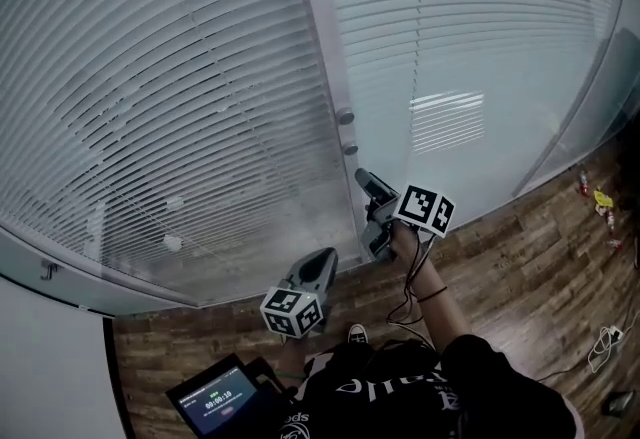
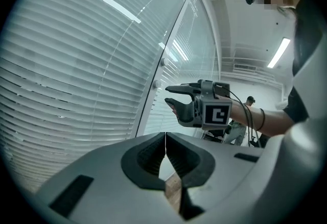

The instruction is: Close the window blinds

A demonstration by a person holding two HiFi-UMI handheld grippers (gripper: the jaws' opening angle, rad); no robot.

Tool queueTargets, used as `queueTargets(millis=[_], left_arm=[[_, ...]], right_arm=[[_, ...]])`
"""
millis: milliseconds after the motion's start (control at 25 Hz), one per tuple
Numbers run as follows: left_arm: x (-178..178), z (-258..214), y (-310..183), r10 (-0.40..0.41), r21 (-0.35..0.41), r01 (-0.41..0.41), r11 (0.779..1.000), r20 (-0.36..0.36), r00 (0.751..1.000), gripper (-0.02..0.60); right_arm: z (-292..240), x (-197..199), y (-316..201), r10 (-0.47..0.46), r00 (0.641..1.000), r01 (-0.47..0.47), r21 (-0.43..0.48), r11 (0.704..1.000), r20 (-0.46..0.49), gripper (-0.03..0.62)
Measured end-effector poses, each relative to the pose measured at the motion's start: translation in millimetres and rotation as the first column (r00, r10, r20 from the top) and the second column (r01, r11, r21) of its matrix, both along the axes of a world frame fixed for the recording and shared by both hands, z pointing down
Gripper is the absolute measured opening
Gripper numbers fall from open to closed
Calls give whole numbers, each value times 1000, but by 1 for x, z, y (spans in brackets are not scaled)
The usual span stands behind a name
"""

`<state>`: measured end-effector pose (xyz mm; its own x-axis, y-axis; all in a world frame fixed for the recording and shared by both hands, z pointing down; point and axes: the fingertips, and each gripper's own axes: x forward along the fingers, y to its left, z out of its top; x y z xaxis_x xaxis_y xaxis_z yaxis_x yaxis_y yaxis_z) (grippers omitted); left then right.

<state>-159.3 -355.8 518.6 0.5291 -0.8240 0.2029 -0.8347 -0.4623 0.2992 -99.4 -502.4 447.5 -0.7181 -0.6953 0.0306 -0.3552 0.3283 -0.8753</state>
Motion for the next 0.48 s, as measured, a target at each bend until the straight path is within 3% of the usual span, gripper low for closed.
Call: queueTargets(millis=[80,200,280,480], left_arm=[[7,-1,6,2,1,-2,1000,-1,1000,5],[22,-1,15,3,2,-3,1000,0,1000,5],[35,-2,23,2,4,-2,1000,1,1000,5],[63,-5,50,-11,10,11,1000,2,1000,5]], right_arm=[[5,5,15,-5,986,19,81,997,-169,150],[11,19,37,32,908,57,199,978,-418,132],[12,32,55,49,866,82,239,968,-497,113],[25,60,114,42,818,134,262,956,-573,43]])
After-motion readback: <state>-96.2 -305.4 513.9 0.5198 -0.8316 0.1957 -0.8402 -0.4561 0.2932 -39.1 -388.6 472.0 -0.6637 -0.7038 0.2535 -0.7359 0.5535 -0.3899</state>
